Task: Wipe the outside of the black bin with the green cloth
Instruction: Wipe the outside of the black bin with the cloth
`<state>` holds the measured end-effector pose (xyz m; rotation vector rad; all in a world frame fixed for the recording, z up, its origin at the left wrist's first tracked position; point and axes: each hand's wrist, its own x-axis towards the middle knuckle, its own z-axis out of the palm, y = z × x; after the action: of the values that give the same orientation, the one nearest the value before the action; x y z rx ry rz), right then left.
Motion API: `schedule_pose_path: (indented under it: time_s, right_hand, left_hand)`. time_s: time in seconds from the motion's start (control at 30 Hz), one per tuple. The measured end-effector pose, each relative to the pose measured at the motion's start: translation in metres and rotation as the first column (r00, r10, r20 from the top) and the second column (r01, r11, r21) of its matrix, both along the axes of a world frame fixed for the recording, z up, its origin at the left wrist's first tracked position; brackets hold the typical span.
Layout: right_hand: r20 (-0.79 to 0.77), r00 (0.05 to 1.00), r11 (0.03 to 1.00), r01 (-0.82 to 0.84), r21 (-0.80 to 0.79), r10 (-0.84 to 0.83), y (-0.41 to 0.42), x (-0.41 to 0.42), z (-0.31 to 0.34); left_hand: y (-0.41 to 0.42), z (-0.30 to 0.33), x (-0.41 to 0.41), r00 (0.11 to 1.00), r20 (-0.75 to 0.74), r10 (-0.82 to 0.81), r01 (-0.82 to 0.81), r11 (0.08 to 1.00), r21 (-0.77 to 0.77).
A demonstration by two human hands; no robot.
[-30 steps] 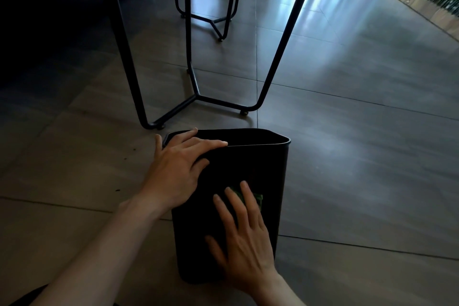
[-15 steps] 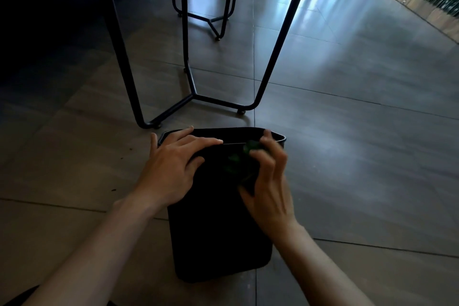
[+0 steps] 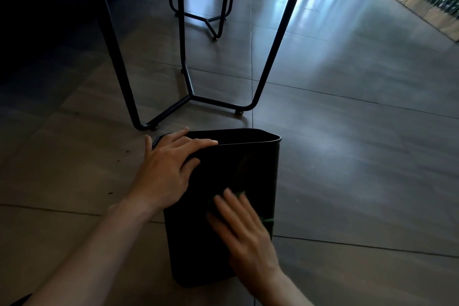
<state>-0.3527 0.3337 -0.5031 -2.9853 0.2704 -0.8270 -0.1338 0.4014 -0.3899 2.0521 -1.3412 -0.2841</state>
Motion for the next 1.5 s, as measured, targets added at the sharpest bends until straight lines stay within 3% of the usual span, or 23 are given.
schedule_pose_path:
  time_s: [0.1,0.17,0.27,0.33,0.47,0.57,0.7,0.83,0.9,1.03,1.13,1.23,1.4,1.5]
  right_hand:
    - [-0.158,0.980,0.978,-0.142,-0.151,0.118,0.005,-0.025,-0.017]
    - [-0.155,0.981,0.981,-0.137,-0.136,0.115,-0.004,-0.029,-0.007]
    - [0.039,0.996,0.995,0.077,0.063,-0.080,-0.030,-0.009,0.030]
    - [0.164,0.956,0.960,0.213,0.183,-0.243,-0.050,0.014,0.060]
    - [0.195,0.904,0.910,0.328,0.255,-0.381,-0.057,0.045,0.079]
    - [0.122,0.932,0.937,0.327,0.124,-0.341,-0.033,0.038,0.046]
    - [-0.057,0.992,0.982,0.099,-0.159,-0.109,-0.003,-0.006,-0.012]
    - [-0.202,0.979,0.968,-0.033,-0.248,-0.018,-0.002,-0.035,-0.016]
    - [-0.127,0.990,0.985,0.037,-0.168,-0.058,-0.014,-0.030,0.005]
    - [0.125,0.929,0.934,0.332,0.135,-0.349,-0.050,0.013,0.065]
    - [0.148,0.899,0.902,0.379,0.209,-0.412,-0.055,0.042,0.082]
    - [0.083,0.926,0.929,0.362,0.082,-0.368,-0.037,0.037,0.059]
    - [-0.200,0.973,0.976,0.073,-0.205,-0.115,0.001,-0.020,-0.004]
    - [-0.260,0.963,0.948,-0.018,-0.319,-0.069,0.003,-0.036,-0.016]
  left_hand:
    - [0.002,-0.002,0.001,1.000,-0.002,-0.010,0.010,1.000,-0.007]
    - [0.002,-0.002,0.000,1.000,-0.007,-0.022,0.022,1.000,-0.007]
    - [0.002,-0.003,0.001,0.999,-0.008,-0.032,0.032,0.999,-0.013]
    - [0.002,-0.003,0.001,0.999,-0.008,-0.037,0.037,0.999,-0.015]
    - [0.002,-0.004,0.005,1.000,-0.006,-0.030,0.029,0.999,-0.015]
    - [0.002,-0.005,0.005,1.000,-0.001,-0.021,0.021,1.000,-0.014]
    - [0.001,-0.004,0.003,1.000,0.006,-0.016,0.016,1.000,-0.013]
    - [0.003,-0.003,0.000,0.999,-0.010,-0.034,0.034,0.999,-0.009]
    - [0.003,-0.004,0.000,0.999,-0.012,-0.034,0.034,0.999,-0.011]
    - [0.002,-0.002,-0.002,0.999,-0.011,-0.032,0.032,0.999,-0.013]
    - [0.003,-0.002,0.000,1.000,-0.007,-0.030,0.030,1.000,-0.007]
    - [0.005,-0.004,0.000,0.999,-0.003,-0.035,0.035,0.999,-0.003]
    - [0.003,-0.004,-0.002,0.999,0.000,-0.041,0.041,0.999,-0.012]
    - [0.006,-0.005,-0.002,0.999,-0.002,-0.053,0.053,0.998,-0.017]
